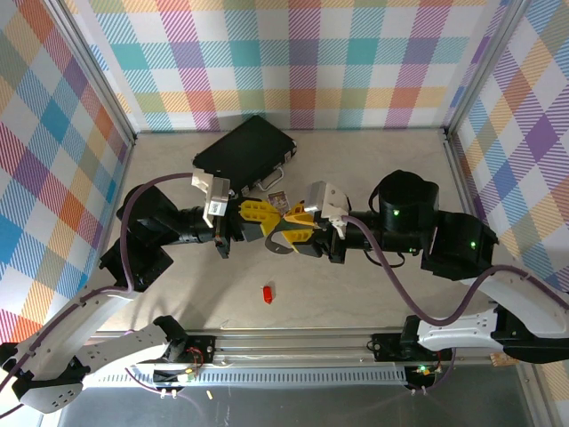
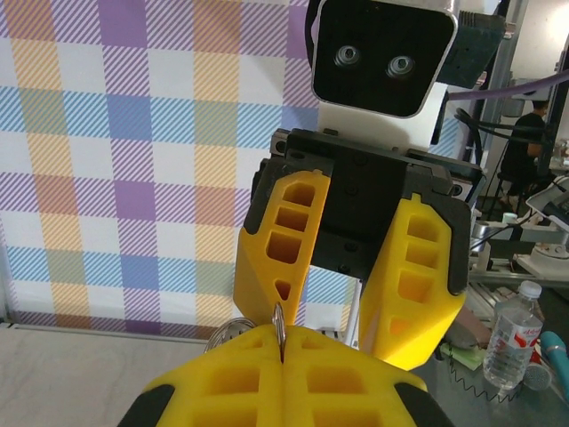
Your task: Put the keys on the keyring
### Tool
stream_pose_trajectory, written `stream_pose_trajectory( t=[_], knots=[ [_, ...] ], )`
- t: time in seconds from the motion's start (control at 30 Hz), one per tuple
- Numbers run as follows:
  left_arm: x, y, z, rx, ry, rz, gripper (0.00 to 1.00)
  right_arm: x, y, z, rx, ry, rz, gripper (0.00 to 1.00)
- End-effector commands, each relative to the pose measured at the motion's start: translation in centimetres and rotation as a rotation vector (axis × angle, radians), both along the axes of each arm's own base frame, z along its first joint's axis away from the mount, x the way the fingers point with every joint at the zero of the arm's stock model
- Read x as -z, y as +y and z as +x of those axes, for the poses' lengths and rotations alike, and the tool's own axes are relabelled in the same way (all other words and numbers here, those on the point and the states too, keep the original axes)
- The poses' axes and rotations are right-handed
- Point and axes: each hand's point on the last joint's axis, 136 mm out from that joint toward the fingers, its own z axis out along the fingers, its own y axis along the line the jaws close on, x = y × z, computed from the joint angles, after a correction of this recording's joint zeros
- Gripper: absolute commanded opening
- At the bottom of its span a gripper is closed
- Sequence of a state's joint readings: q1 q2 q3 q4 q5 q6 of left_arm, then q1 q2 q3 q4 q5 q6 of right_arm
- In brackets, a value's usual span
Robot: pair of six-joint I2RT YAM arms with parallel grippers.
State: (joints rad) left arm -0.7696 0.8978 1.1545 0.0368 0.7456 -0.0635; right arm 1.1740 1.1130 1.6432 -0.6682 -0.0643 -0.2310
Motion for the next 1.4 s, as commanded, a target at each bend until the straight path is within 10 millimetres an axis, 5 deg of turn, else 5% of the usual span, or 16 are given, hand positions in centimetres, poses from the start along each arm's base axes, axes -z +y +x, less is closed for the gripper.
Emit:
stream_pose_trajectory(
  t=[0.0, 0.43, 0.93, 1.13, 1.3, 1.37],
  knots=[
    [-1.4, 0.8, -1.4, 0.040, -0.053, -0.049, 0.00, -1.6, -0.3, 0.1, 0.022, -0.015, 0.073, 0.34],
    [-1.3, 0.8, -1.5, 0.040, -0.051, -0.047, 0.00, -1.5, 0.3, -0.1, 0.000, -0.012, 0.079, 0.33],
    [-0.9, 0.8, -1.4, 0.035, -0.051, -0.036, 0.00, -0.5, 1.5, -0.1, -0.028, 0.013, 0.053, 0.17],
    [-0.7, 0.7, -1.4, 0.038, -0.054, -0.024, 0.00, -0.6, 1.2, 0.2, -0.010, -0.009, 0.049, 0.00],
    [0.4, 0.9, -1.1, -0.004, -0.060, 0.052, 0.00, -0.4, 0.5, 0.3, 0.004, -0.052, 0.013, 0.00],
    [0.7, 1.1, -0.7, -0.042, -0.067, 0.086, 0.10, 0.0, 0.4, 0.4, 0.002, -0.073, -0.026, 0.00]
  ],
)
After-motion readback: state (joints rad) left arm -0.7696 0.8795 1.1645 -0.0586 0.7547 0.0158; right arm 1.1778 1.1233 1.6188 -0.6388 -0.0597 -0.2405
